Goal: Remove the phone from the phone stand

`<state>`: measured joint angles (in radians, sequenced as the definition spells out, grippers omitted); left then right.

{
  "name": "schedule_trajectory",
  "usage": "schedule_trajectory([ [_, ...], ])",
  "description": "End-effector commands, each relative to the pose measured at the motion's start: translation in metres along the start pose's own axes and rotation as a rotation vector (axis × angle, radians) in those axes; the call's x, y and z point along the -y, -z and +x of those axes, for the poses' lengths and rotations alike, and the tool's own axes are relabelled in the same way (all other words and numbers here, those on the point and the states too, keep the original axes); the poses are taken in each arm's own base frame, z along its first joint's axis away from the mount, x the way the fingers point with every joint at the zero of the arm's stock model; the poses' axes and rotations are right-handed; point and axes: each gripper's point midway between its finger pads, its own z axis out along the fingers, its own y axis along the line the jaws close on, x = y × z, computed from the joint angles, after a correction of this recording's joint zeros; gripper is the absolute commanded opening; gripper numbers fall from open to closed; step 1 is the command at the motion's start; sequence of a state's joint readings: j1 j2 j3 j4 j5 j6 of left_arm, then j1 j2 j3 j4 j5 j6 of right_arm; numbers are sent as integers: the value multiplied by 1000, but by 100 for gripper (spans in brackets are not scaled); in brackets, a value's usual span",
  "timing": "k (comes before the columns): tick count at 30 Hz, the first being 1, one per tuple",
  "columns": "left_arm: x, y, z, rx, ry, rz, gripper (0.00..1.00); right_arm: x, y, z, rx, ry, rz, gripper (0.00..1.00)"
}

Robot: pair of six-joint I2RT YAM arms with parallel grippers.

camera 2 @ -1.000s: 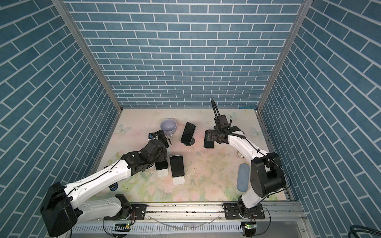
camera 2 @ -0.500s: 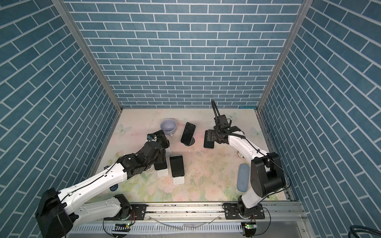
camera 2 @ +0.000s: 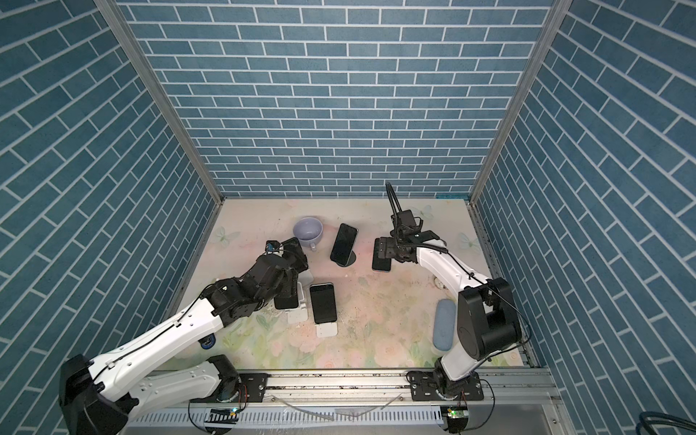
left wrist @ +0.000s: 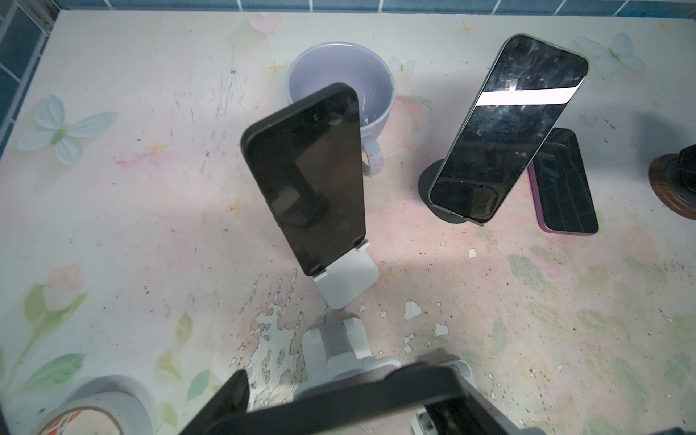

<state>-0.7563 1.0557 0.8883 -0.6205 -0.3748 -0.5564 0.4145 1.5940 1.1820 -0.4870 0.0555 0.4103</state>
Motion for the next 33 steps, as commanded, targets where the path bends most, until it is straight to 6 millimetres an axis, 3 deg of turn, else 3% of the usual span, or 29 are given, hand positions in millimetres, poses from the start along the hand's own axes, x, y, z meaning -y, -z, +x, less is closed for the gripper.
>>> schedule_trajectory([
  [1, -15, 17, -11, 34, -35, -57, 62, 1, -8, 14, -44, 32, 8, 97],
  [8, -37, 27, -13, 39, -44, -138, 62, -1, -10, 13, -45, 31, -1, 97],
  [15, -59, 18, -9, 29, 0, -185, 63, -5, -10, 8, -37, 25, -21, 97],
  [25, -87, -16, 3, -28, 103, -191, 63, -6, -14, 8, -46, 25, -19, 97],
  [33, -104, -55, 2, -69, 191, -164, 63, -8, -11, 2, -36, 27, -22, 97],
])
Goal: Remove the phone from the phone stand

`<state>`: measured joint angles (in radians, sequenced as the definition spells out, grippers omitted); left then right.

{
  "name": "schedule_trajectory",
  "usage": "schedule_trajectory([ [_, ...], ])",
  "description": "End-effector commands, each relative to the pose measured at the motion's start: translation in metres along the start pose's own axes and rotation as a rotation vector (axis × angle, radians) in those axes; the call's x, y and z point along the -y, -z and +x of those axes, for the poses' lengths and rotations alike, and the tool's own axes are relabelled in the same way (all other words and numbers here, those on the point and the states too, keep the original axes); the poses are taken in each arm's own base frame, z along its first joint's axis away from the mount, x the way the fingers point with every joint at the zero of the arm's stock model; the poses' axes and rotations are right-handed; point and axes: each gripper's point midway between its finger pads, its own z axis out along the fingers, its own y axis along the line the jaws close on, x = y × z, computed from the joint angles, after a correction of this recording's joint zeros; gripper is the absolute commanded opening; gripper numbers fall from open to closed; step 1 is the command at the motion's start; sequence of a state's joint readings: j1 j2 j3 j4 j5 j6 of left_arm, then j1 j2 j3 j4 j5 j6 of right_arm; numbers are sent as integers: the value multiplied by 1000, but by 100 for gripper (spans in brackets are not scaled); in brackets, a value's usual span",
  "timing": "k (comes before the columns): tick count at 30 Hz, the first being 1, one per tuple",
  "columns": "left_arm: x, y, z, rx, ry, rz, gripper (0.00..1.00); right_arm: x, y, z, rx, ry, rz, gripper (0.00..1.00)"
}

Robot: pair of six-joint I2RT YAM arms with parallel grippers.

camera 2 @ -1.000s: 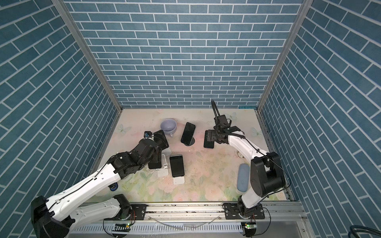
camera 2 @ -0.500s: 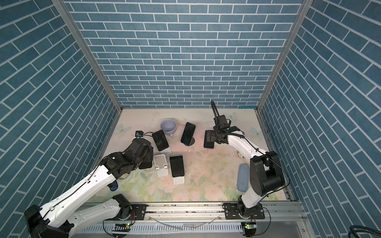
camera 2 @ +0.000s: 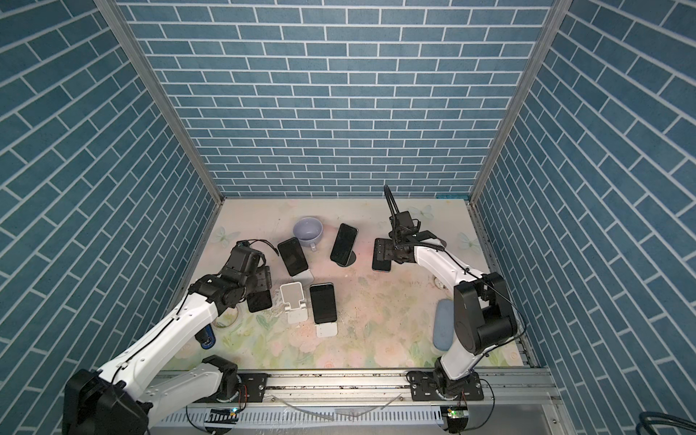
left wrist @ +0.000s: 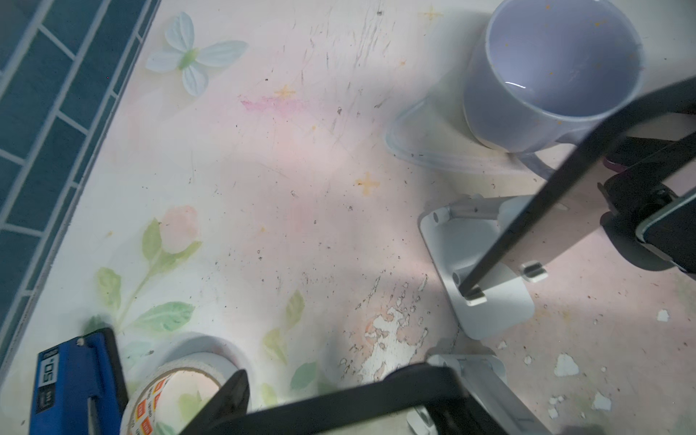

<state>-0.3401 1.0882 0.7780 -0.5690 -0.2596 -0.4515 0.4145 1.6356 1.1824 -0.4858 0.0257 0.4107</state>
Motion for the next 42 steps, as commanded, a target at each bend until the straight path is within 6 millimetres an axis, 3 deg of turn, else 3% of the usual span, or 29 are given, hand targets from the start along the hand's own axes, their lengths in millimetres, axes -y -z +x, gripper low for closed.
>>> schedule_trajectory([
  [1, 7, -14, -15, 19, 27, 59, 63, -6, 3, -8, 14, 25, -10, 97],
  [20, 5, -104, -26, -204, 114, 68, 63, -8, 2, -14, 15, 36, -10, 97],
  [35, 13, -149, -26, -338, 75, 61, 64, -8, 0, -15, 13, 31, -8, 97],
  [42, 13, -159, -26, -363, 54, 52, 67, -7, 0, -14, 13, 31, -6, 97],
])
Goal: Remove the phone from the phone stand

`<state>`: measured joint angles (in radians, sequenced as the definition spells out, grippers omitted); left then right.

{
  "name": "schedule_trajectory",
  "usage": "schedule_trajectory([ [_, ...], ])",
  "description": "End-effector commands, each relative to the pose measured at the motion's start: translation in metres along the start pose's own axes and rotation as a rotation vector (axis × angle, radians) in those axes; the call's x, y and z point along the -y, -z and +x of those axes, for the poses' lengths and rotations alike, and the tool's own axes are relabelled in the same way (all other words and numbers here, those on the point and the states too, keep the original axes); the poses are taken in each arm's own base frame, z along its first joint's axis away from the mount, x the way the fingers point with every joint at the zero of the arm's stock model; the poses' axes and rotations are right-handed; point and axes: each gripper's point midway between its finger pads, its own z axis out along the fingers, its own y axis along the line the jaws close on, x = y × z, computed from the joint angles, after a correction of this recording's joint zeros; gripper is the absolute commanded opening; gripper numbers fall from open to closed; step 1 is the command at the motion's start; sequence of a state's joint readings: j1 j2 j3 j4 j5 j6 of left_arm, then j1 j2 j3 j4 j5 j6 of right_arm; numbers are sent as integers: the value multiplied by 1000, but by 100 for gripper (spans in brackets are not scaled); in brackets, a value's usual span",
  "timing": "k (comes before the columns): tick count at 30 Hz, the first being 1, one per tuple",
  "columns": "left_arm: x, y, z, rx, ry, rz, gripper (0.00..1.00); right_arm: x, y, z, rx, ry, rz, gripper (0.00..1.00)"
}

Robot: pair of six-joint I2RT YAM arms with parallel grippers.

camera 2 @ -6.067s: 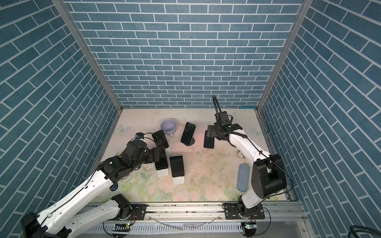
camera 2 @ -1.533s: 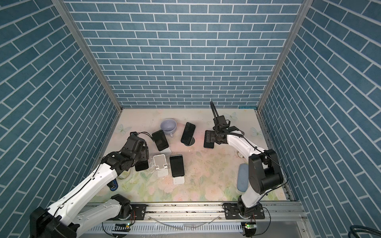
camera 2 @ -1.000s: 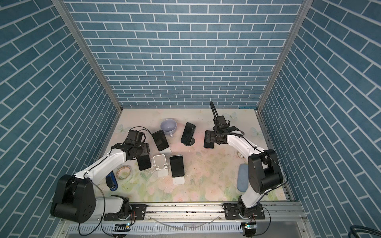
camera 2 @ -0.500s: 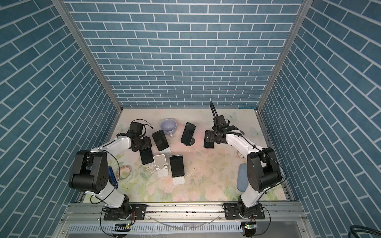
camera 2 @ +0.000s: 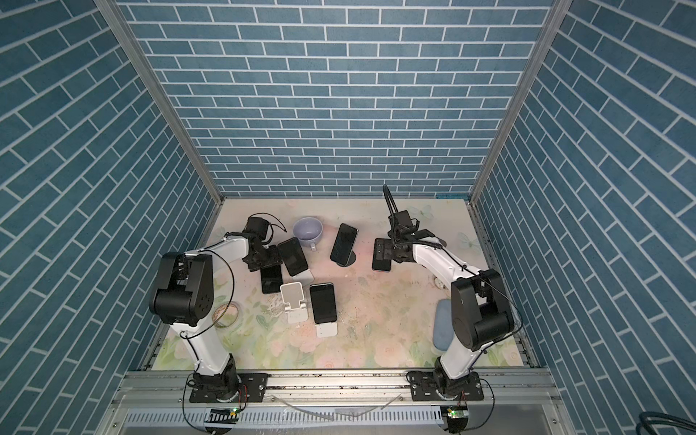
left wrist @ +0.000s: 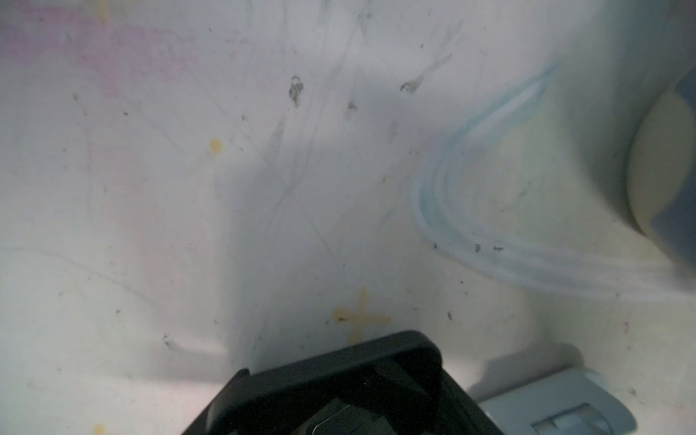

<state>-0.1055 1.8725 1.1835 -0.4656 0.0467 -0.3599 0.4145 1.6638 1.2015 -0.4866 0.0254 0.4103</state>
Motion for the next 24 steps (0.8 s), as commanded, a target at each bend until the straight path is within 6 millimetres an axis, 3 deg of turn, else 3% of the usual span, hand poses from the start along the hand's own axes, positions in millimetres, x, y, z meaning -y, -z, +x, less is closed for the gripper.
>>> schedule_trajectory([
  [1, -2, 1, -4, -11, -21, -13, 67, -7, 5, -12, 20, 31, -9, 97],
  [14, 3, -19, 4, -57, -25, 22, 69, -7, 8, -14, 23, 30, -7, 97],
  [24, 1, -21, 12, -74, -28, 22, 80, -4, 11, -11, 23, 26, 1, 97],
])
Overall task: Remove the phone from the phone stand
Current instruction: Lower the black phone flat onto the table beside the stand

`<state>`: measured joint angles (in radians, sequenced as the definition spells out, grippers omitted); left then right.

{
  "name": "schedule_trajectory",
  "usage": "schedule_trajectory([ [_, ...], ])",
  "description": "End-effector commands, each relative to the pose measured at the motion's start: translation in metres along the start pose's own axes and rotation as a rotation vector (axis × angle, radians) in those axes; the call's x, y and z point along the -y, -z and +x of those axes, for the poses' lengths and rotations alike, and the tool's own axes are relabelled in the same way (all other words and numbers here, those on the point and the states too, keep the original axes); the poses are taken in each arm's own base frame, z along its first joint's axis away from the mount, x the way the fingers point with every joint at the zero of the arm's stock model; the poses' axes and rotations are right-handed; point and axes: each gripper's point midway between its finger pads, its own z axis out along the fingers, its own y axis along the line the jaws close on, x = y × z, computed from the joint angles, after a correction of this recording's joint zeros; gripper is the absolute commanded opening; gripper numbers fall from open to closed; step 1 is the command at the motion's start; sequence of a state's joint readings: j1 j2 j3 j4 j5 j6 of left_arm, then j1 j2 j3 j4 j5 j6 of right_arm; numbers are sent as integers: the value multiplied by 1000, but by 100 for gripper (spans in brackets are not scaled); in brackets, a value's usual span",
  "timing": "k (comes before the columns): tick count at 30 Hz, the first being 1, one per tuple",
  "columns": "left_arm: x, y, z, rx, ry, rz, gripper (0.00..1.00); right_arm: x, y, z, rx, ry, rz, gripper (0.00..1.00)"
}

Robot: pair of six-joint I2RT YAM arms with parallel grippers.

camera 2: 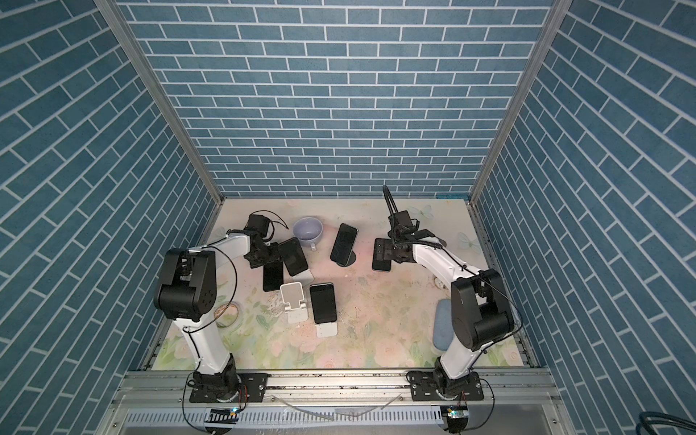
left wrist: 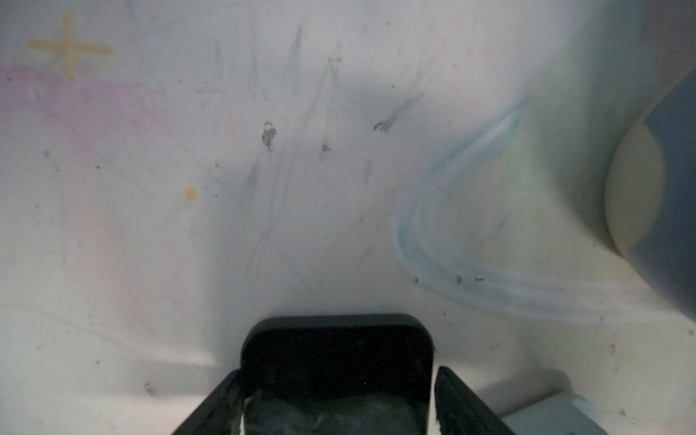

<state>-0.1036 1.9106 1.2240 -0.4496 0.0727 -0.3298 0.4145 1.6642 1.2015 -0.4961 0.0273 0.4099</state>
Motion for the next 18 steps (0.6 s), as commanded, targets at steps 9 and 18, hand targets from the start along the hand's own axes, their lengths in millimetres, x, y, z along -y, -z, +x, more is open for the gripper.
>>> schedule_trajectory([
  [9, -8, -12, 26, -82, 0, -14, 82, -6, 18, -14, 40, 24, -10, 97],
  [18, -5, 11, 17, -35, -8, 1, 84, -6, 22, -15, 46, 21, -10, 97],
])
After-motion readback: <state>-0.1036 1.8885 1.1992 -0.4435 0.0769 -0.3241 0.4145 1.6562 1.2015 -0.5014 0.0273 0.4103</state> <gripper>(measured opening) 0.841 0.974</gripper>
